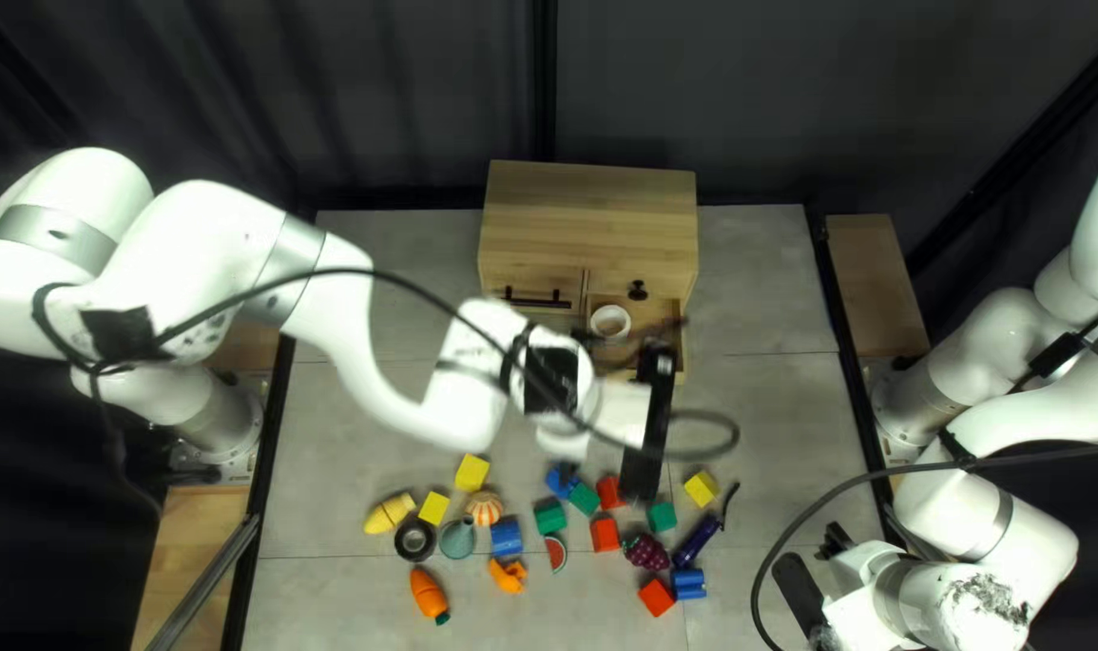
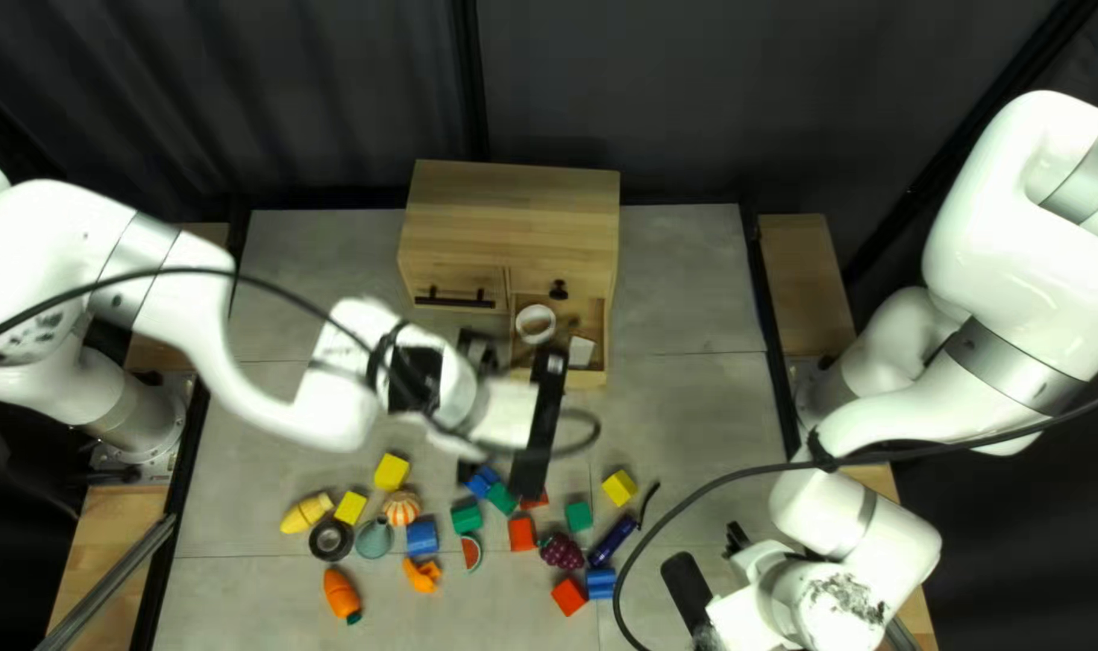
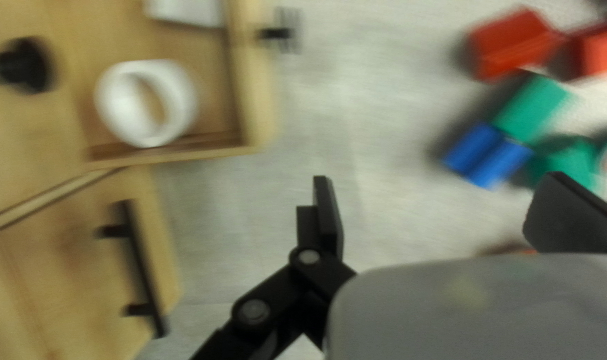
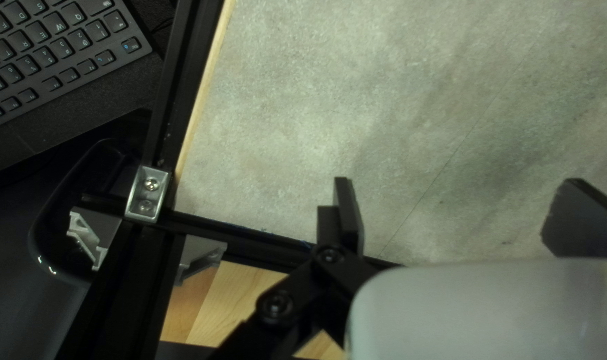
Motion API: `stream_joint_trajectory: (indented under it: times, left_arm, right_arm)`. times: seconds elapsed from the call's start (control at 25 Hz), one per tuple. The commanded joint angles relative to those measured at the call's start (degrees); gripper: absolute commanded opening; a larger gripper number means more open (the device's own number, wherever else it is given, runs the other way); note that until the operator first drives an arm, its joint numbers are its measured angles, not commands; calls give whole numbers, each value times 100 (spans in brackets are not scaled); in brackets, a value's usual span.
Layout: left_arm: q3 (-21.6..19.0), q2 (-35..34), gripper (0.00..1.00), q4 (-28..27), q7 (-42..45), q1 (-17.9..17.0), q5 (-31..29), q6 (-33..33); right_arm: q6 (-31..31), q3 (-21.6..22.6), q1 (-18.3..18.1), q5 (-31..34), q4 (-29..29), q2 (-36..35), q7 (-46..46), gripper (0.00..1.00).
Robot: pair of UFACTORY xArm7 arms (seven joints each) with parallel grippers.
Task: Open drawers and place objects into drawer and close
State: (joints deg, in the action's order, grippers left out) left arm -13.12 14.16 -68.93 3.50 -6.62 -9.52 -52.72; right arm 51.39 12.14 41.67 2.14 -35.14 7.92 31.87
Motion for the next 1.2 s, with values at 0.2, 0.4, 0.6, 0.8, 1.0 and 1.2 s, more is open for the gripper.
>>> stream_joint_trajectory:
  times: [0.2,0.4,0.6,0.8,1.0,1.2]
  left_arm:
    - [-379,-468,100,473,332,-345,307,-99]
    - [-524,-217,100,201,395,-537,294,-186]
    - [-638,-261,100,429,426,-638,355,37]
    - [-765,-343,100,708,469,-730,492,289]
    - [-871,-729,100,922,488,-797,636,147]
    - [-910,-688,100,995,534,-855,588,308]
  right_arm:
    - [0,0,0,0,0,0,0,100]
    - [0,0,0,0,0,0,0,100]
    - [0,0,0,0,0,0,0,100]
    - [0,0,0,0,0,0,0,100]
    - [0,0,0,0,0,0,0,100]
    - [0,0,0,0,0,0,0,100]
